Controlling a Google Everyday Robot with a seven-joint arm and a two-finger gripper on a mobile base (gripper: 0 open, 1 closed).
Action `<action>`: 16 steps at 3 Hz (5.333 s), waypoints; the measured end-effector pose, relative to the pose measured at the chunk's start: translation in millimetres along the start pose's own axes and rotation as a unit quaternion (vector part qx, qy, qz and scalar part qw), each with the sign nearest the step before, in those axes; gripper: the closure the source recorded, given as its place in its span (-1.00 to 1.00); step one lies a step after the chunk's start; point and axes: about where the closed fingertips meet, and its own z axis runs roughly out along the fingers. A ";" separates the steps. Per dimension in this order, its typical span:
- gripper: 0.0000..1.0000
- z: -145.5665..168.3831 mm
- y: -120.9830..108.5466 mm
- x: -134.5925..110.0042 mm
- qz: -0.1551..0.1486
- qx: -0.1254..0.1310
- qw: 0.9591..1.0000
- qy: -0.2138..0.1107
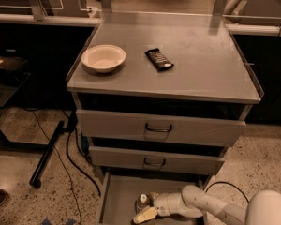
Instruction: Pick blue plastic bottle from bottom drawer and place on counter
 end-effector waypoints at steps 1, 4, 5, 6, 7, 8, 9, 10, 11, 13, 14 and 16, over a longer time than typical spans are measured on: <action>-1.00 2.9 3.0 3.2 0.007 -0.003 1.000 -0.002; -0.16 9.5 5.5 8.2 0.030 -0.019 0.999 -0.009; 0.31 9.6 5.6 8.2 0.030 -0.019 0.999 -0.009; 0.77 9.6 5.6 8.2 0.030 -0.019 0.999 -0.009; 1.00 3.8 16.8 -0.3 0.032 -0.030 0.999 -0.014; 1.00 -15.6 39.8 -21.9 0.029 -0.036 0.999 -0.019; 1.00 -37.5 62.5 -43.6 0.022 -0.037 0.999 -0.031; 1.00 -59.3 77.9 -66.6 0.009 -0.027 0.999 -0.042; 1.00 -81.4 89.2 -95.0 -0.010 -0.013 0.998 -0.054; 1.00 -123.2 105.1 -145.8 -0.041 0.018 0.997 -0.063; 1.00 -146.1 112.5 -162.4 -0.054 0.039 0.995 -0.069; 1.00 -217.2 131.4 -210.4 -0.092 0.106 0.988 -0.071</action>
Offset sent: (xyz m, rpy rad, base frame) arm -0.0128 0.0041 -0.0076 0.0296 0.0441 -0.0196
